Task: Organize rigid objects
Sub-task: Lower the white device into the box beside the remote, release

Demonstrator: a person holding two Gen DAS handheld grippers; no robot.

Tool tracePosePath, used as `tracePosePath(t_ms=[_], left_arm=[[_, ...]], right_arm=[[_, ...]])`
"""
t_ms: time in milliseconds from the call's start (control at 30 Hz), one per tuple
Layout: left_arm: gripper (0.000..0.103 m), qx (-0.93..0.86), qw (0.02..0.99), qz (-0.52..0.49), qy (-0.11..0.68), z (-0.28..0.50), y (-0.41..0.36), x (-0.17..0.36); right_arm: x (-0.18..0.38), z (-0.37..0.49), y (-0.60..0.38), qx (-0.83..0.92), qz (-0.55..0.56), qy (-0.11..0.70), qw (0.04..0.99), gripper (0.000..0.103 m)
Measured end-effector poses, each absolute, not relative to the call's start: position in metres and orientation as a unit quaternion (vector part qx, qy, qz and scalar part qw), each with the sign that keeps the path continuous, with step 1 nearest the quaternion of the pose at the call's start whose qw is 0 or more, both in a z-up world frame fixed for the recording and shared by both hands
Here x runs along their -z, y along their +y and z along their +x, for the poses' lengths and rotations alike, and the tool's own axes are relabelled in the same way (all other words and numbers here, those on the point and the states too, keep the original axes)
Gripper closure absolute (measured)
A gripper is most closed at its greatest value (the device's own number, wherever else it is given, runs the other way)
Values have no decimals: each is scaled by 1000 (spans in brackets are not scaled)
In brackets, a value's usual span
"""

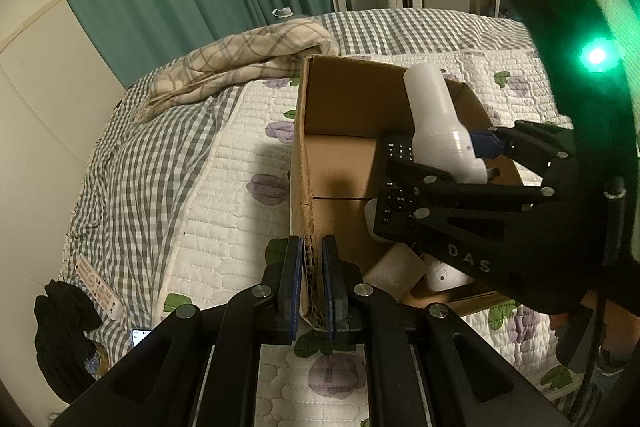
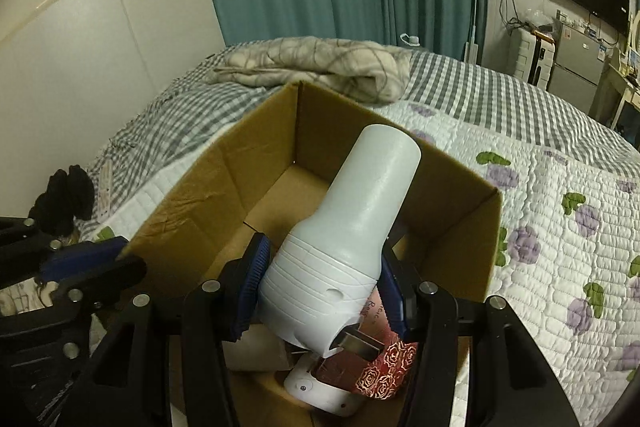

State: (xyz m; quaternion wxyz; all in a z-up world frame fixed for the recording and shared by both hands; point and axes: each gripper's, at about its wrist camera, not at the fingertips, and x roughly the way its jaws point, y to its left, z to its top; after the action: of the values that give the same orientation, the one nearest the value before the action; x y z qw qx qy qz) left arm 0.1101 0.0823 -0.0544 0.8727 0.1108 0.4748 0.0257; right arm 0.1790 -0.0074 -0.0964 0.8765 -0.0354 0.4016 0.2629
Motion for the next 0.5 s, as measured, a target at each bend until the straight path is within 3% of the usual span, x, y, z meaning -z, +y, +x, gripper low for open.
tracePosePath(t_ms=[100,233,500], left_arm=[[95,-25,873,111,475,111,82,54],[95,-26,873,112,474,110,82,55],[95,-27,874,111,473,112,83,54]], right_arm=[[97,178,-11,-264,-24,400,877,50],[91,176,-21,-252,-12,389,886,37],[75,167,-47,-225,-24,371,901,31]])
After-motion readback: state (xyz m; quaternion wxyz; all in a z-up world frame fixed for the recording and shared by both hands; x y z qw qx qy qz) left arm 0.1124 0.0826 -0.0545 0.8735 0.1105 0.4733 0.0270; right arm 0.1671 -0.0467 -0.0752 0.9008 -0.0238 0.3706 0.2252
